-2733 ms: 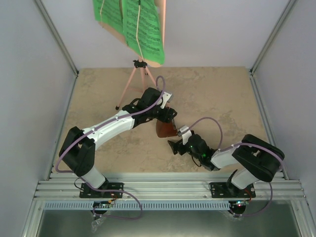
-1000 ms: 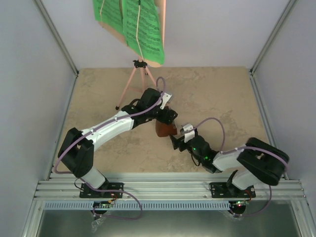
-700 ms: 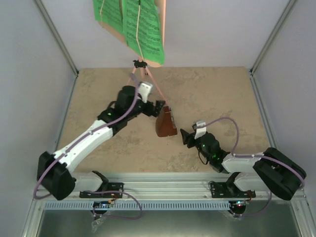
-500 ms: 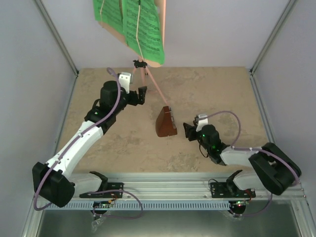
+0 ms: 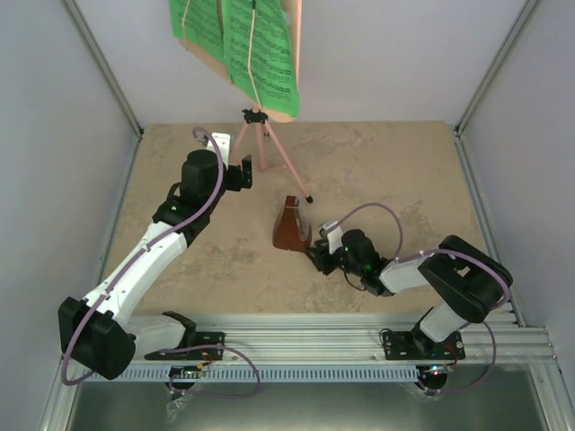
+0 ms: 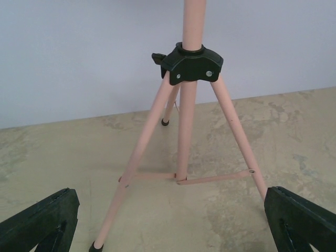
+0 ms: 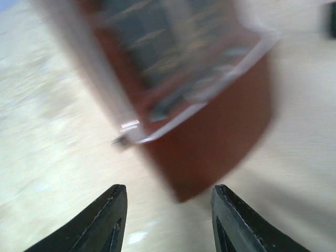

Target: Pack up the instrument practice props

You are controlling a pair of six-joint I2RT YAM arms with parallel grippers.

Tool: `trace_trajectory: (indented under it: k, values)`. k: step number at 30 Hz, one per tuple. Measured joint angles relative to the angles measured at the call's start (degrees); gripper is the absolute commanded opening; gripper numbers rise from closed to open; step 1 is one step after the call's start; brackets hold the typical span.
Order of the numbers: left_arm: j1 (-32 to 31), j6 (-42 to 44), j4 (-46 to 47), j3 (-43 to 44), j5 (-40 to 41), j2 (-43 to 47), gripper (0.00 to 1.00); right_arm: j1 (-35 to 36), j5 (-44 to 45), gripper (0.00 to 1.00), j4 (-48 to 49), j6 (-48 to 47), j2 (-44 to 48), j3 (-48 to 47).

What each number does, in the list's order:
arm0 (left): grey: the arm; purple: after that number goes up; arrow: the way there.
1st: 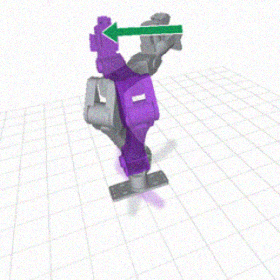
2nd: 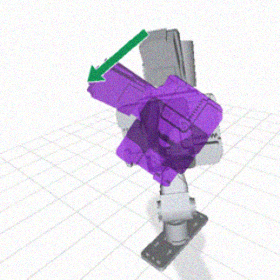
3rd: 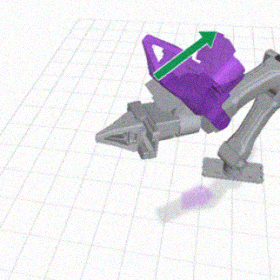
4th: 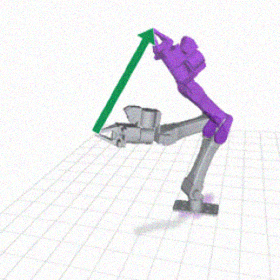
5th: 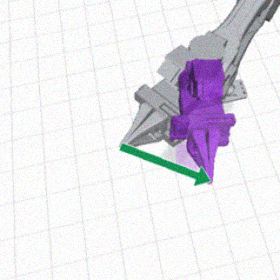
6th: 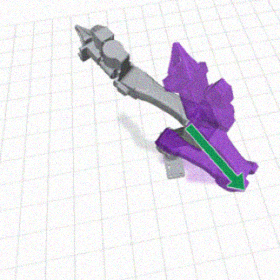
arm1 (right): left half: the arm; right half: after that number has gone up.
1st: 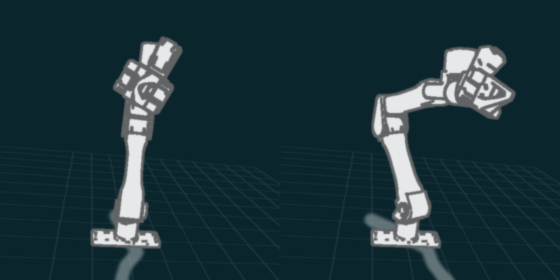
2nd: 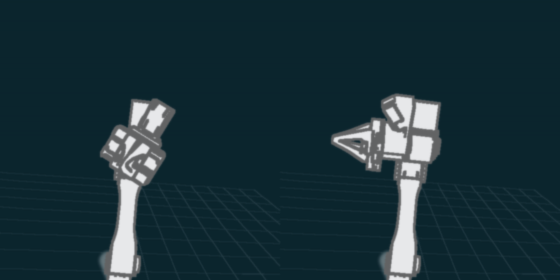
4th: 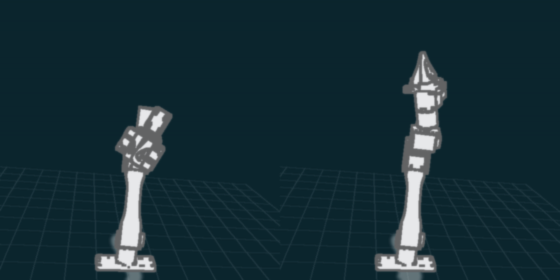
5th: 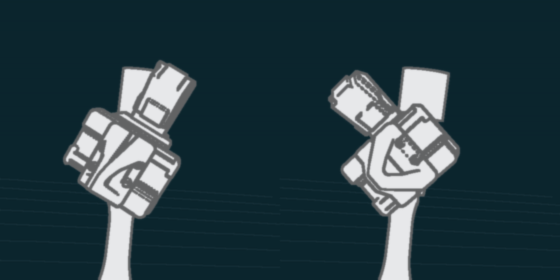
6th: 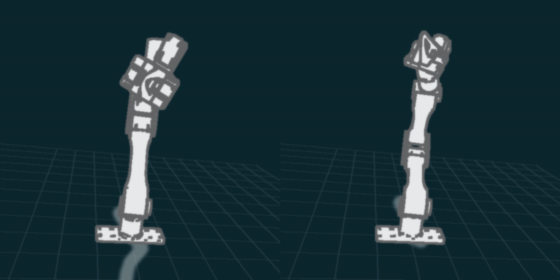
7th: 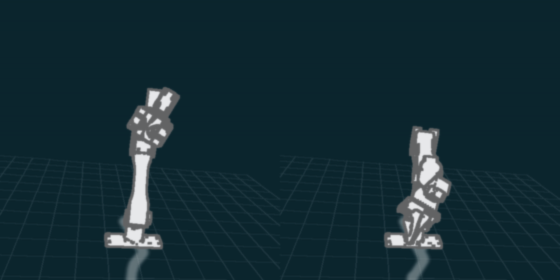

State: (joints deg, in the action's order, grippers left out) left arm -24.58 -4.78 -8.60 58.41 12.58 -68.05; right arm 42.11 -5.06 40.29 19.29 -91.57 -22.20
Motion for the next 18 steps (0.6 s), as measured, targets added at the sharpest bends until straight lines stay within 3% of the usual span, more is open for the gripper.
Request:
trace_trajectory:
  k: [5, 9, 11, 14, 18]
  values:
    - [0.0, 0.26, 0.02, -0.13, 1.55, 0.24, 0.99, 5.07, -5.92, 0.58, 1.42, -1.75, 4.0, 3.08]
    - [0.0, 0.31, 0.04, -0.48, 2.56, 0.98, 0.99, 4.48, -6.78, 0.85, -1.38, -3.67, 15.89, 5.49]
    - [0.0, 0.31, 0.04, -0.48, 2.93, 1.07, 0.99, 3.74, -8.15, 0.93, -2.6, -5.16, 23.3, 5.27]
    - [0.0, 0.31, 0.02, -0.52, 3.02, 1.07, 0.99, 2.29, -11.26, 0.98, -5.05, -7.37, 30.12, 2.01]
    - [0.0, 0.33, 0.02, -0.52, 3.23, 1.07, 0.99, 0.31, -15.96, 0.98, -10.03, -12.33, 28.52, -9.16]
